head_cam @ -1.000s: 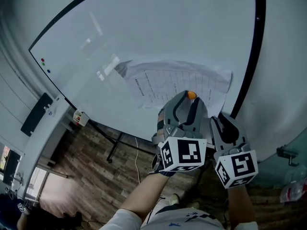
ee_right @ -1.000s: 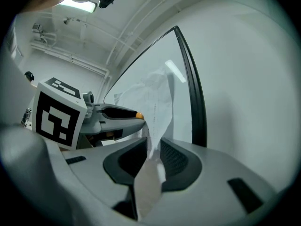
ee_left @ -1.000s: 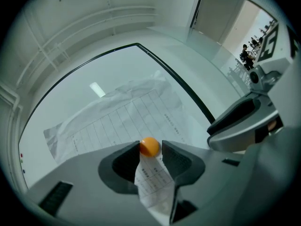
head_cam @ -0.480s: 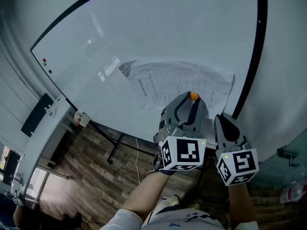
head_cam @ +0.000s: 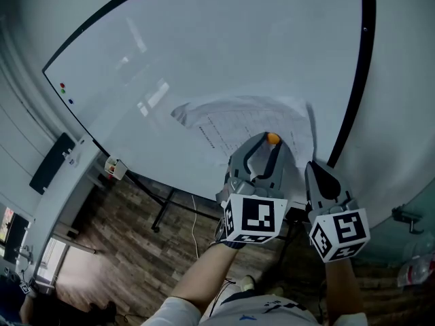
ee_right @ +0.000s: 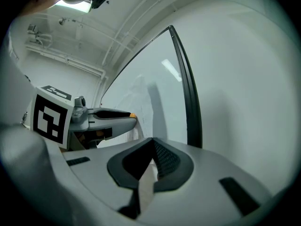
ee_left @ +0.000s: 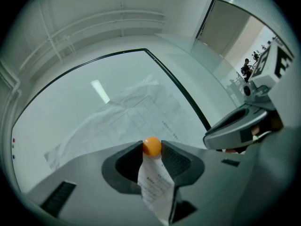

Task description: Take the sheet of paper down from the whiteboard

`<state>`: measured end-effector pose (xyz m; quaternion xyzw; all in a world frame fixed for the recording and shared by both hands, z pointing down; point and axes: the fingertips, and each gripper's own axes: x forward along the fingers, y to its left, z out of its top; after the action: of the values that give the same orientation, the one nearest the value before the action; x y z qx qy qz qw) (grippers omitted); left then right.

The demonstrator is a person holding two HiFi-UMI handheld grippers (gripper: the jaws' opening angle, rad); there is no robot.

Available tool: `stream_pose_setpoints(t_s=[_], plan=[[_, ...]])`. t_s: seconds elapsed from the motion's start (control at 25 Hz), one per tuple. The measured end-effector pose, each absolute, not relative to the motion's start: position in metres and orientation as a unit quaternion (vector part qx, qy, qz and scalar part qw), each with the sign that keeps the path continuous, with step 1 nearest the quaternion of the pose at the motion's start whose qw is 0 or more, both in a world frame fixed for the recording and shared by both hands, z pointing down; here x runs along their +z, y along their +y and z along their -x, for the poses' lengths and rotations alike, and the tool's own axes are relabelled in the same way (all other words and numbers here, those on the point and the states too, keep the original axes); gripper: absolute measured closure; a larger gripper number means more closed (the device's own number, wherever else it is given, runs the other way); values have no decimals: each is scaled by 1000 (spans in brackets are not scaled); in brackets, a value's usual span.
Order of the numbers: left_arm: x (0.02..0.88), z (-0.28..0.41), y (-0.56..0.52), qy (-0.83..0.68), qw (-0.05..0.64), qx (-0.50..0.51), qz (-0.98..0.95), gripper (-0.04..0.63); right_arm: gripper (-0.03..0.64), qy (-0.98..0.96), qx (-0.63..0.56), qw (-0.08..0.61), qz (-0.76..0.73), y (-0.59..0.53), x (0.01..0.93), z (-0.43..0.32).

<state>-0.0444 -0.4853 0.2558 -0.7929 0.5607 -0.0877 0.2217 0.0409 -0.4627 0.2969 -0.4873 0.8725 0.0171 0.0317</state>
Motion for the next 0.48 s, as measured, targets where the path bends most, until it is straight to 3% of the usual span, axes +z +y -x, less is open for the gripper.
stream_pose_setpoints(t_s=[0.48], plan=[[279,69,-429,575,173,-66,797,462,604,895,30,18,444,-430,303,-29]])
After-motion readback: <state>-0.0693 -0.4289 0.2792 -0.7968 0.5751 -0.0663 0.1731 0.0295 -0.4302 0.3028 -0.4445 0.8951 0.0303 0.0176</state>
